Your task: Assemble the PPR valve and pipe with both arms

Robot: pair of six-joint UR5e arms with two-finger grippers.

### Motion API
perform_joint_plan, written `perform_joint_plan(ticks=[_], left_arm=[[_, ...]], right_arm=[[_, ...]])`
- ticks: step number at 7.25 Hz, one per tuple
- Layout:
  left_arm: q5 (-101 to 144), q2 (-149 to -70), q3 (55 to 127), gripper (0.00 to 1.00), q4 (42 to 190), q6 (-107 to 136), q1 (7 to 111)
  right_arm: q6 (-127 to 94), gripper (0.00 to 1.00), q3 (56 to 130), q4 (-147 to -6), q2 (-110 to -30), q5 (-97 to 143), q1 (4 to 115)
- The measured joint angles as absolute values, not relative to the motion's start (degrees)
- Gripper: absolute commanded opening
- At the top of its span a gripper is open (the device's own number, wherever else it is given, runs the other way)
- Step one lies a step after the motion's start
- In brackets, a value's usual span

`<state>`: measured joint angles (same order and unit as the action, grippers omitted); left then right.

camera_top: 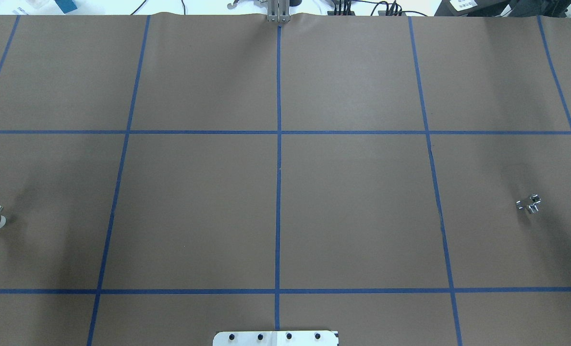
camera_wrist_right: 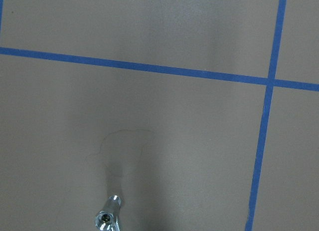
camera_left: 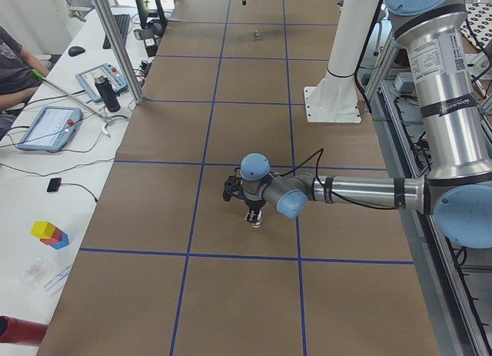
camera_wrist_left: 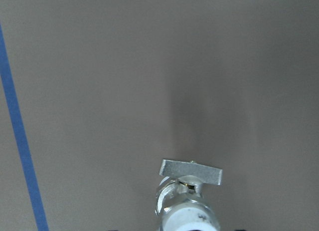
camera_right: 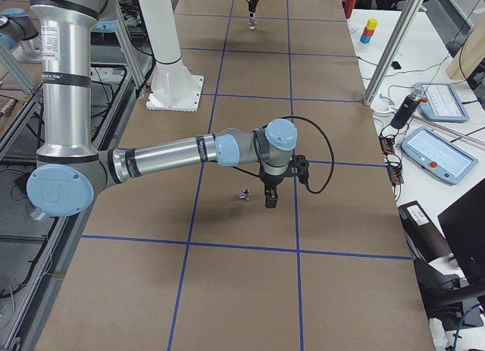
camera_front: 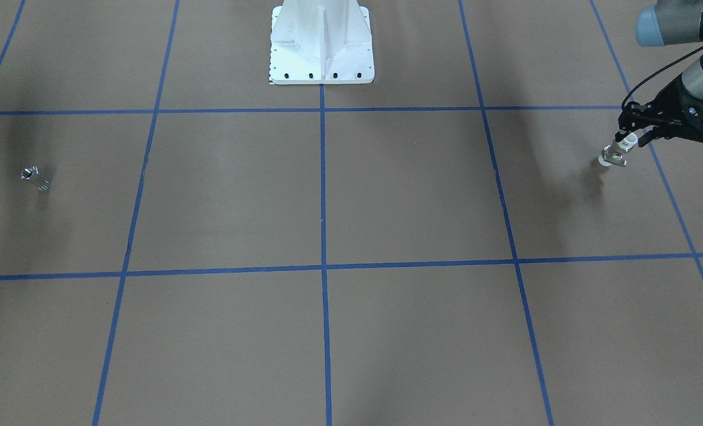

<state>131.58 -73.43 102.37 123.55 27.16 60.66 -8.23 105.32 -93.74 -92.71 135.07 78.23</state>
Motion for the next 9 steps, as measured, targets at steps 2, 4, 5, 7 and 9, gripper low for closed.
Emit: perform_joint_plan(ticks=[2,4,5,7,9], left_arm=[[131.4,-73.5,102.9,0.0,123.5,27.1,60.7],[131.1,-73.6,103.4,0.0,123.3,27.4,60.7],[131.1,-74.3,104.5,0.0,122.6,28.5,60.7],[131.2,-80.8,107.3,0.0,117.6,34.9,60.7],[131.3,-93.3,109.1,0.0,110.9,46.2,58.3]], right_arm=[[-8.2,1.0,105.1,-93.8,-92.7,135.0,78.2],[-8.1,1.0,104.5,-93.7,-92.7,135.0,78.2],[-8.1,1.0,104.4,-93.7,-92.6,135.0,78.2],[-8.2,1.0,104.4,-93.7,-92.5,135.0,78.2],[-8.2,1.0,104.4,-93.7,-92.5,135.1,78.2]])
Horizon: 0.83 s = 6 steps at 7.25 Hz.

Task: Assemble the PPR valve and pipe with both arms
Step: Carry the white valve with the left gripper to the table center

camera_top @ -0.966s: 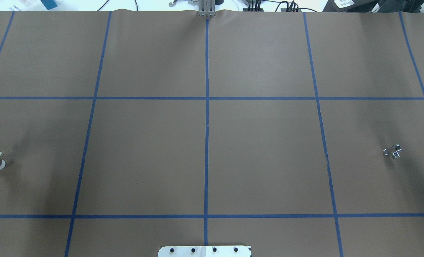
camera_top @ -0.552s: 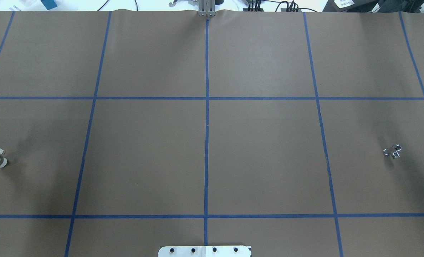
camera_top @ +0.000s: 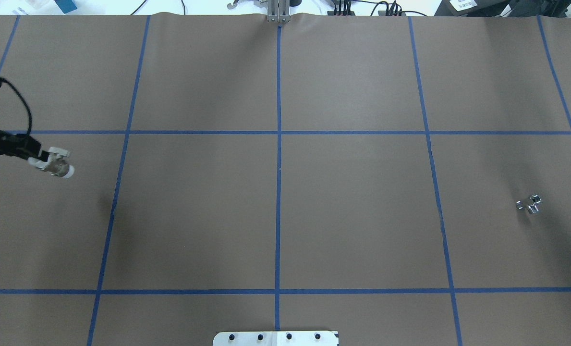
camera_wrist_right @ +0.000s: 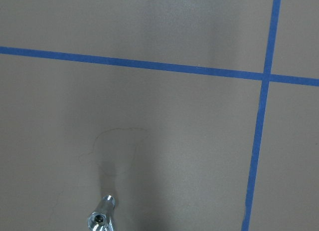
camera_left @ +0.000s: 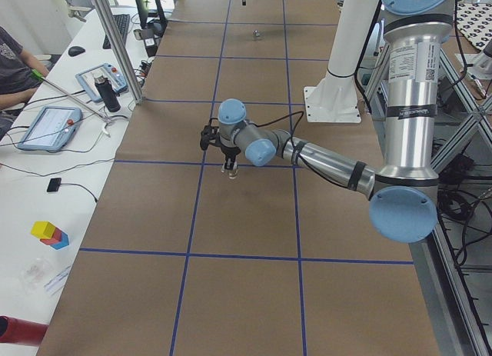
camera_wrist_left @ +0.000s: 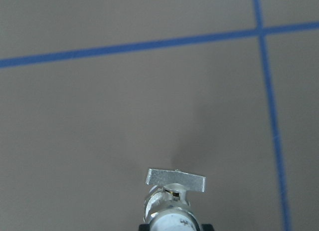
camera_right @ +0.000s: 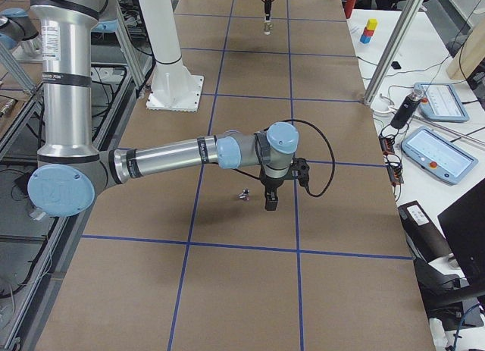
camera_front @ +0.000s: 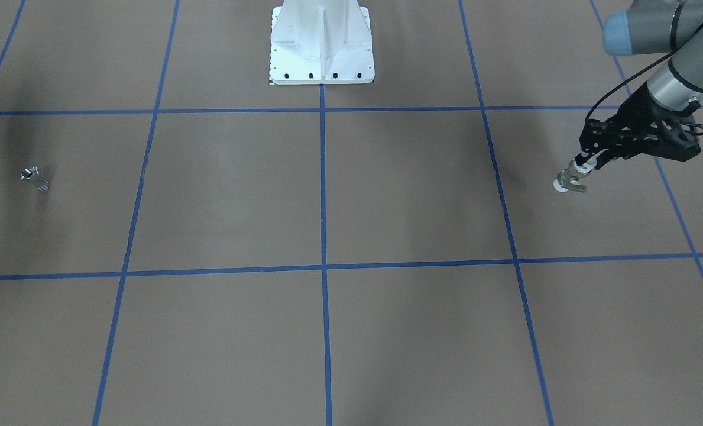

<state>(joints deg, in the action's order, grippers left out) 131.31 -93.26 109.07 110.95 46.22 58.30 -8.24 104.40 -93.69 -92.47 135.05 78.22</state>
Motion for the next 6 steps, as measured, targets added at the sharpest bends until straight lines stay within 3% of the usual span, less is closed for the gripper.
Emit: perform_joint_plan(ticks=[3,6], left_arm=[[122.4,-117.6,107.5,0.0,93.8,65.3,44.4],[113.0,-138.2,92.7,0.0,86.7,73.9,34.7]], right_arm=[[-8.2,1.0,104.3,-93.6,-92.5,135.2,78.2],[-8.1,1.0,104.5,-93.6,-92.5,135.3,78.2]])
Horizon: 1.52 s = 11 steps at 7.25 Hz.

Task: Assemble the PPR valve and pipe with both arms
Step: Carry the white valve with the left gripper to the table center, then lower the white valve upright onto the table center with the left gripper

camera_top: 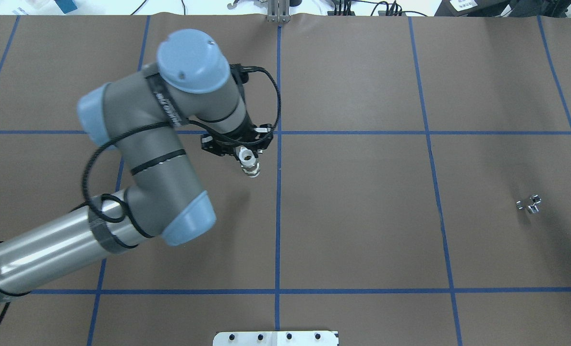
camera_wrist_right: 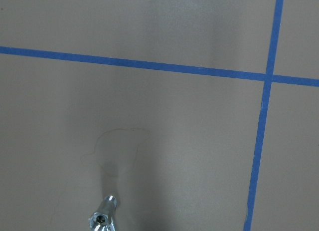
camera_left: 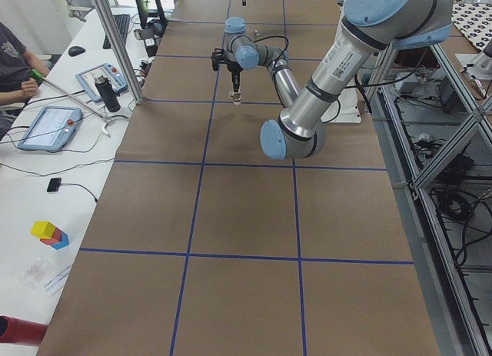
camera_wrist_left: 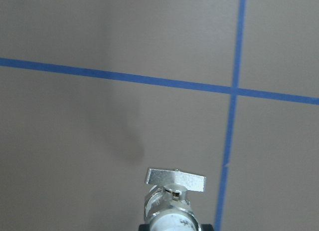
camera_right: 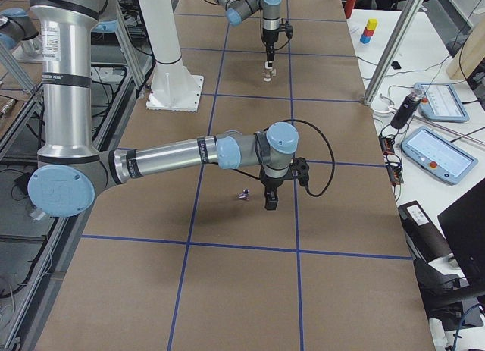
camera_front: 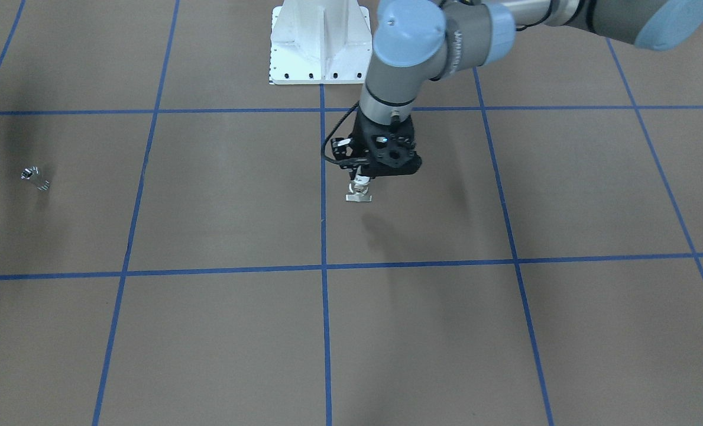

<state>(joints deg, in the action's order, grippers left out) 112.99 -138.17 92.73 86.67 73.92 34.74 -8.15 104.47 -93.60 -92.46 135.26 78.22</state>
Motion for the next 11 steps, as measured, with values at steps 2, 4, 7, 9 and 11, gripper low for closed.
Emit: perform_joint_plan(ticks=[2,4,7,9,11], left_arm=[[111.0,-143.4,86.3,0.0,86.7,75.2,32.5],[110.7,-144.7,83.8,0.0,86.8,75.3,32.0],[110.5,-145.5,82.3,0.0,86.9,75.3,31.9],[110.5,-145.5,81.9,0.0,87.3,75.4,31.7],[110.5,-145.5,81.5,0.0,87.4,75.4,31.3]], right_arm=[[-8.1,1.0,104.6,-93.6,-92.4,135.3,78.2],[-8.1,1.0,104.7,-93.6,-92.4,135.3,78.2],[-8.2,1.0,104.7,-93.6,-92.4,135.3,78.2],[-8.2,1.0,104.8,-93.6,-92.4,135.3,78.2],[-8.2,1.0,104.6,-93.6,-92.4,135.3,78.2]])
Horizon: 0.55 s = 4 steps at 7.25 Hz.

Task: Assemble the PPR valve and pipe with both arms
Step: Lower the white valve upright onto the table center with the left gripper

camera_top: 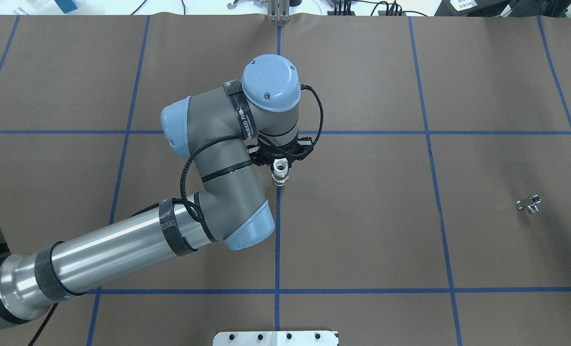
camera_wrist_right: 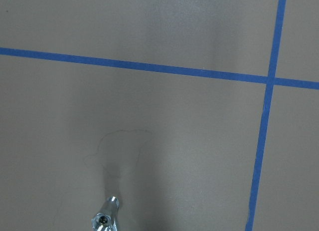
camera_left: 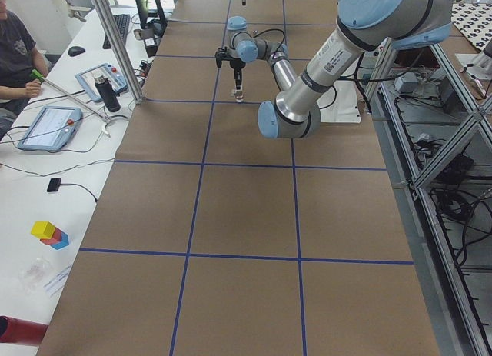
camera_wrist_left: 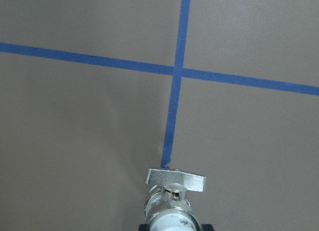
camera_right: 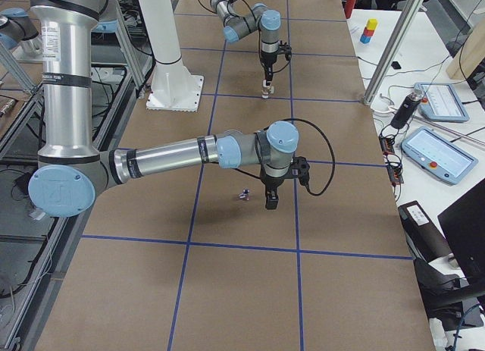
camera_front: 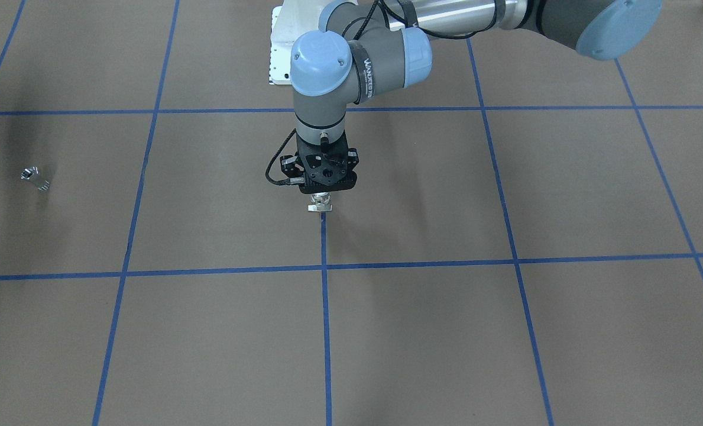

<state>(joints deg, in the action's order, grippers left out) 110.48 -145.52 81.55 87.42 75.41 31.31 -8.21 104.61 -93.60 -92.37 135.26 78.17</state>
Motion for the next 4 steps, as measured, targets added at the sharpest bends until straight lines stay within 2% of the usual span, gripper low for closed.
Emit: perform_joint_plan(ticks=[4], left_arm=[[110.5,-145.4,81.5,0.0,87.5,75.3,31.1]], right_arm=[[-8.5,1.0,104.4,-93.6,-92.2,135.2,77.5]])
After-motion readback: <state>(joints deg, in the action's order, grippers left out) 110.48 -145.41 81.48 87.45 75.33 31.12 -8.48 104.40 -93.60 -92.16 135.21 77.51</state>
